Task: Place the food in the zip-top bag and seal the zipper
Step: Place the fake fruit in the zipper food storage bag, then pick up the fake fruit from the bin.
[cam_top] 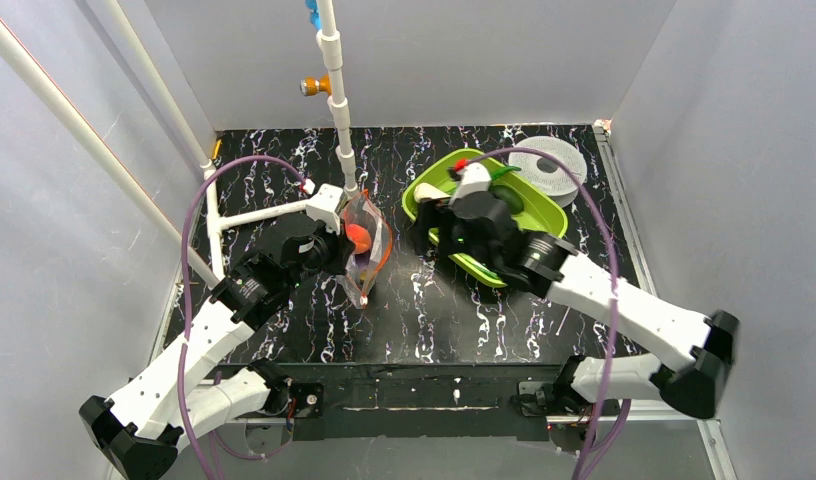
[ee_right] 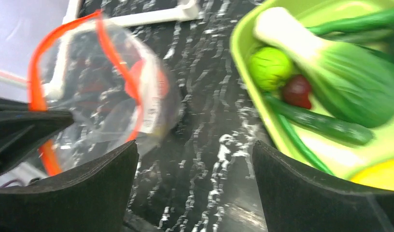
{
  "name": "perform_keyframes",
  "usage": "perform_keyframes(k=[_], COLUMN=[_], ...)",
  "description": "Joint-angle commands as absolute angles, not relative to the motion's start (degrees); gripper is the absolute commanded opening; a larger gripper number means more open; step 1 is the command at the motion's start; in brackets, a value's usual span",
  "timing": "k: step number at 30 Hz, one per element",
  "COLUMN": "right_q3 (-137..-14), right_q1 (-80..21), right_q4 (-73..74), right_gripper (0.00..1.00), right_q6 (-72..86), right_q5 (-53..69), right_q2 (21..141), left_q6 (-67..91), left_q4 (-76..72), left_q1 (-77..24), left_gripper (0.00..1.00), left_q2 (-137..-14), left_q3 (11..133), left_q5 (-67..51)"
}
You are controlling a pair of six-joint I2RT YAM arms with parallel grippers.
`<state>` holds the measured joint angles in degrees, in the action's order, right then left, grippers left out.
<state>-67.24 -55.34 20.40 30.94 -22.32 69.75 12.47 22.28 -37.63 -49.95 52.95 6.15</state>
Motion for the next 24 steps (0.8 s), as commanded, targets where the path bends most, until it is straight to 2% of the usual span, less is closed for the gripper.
perform_keyframes(k=[1, 5, 8, 16, 24], right_q3=[-56.92, -54.07, -57.87, -70.25, -71.72], right_q1=[-47.14, -38.12, -31.56, -29.96, -29.52], right_q4=[22.27, 28.72, 38.71, 53.7, 52.89], right_gripper=[0.96, 0.98, 0.98, 0.98, 0.94], right_q6=[31.81, 38.98, 46.0, 57.43, 60.72], right_q5=[-29.98, -30.39, -29.22, -35.2, -36.59], right_q2=[62.7, 63.58, 69.33, 84.38, 92.9], left_q6=[12.42, 12.39, 12.41, 12.43, 12.43], left_q4=[21.1, 21.26, 21.1, 21.29, 21.45], left_q1=[-37.74, -37.72, -37.73, -37.72, -37.75], left_gripper=[0.0, 0.0, 0.0, 0.0, 0.0], left_q2=[-49.58, -49.89, -50.07, -50.51, -50.61], left_q3=[52.88, 53.07, 52.9, 52.99, 53.08], left_q5=[6.35, 5.98, 6.15, 6.31, 6.23])
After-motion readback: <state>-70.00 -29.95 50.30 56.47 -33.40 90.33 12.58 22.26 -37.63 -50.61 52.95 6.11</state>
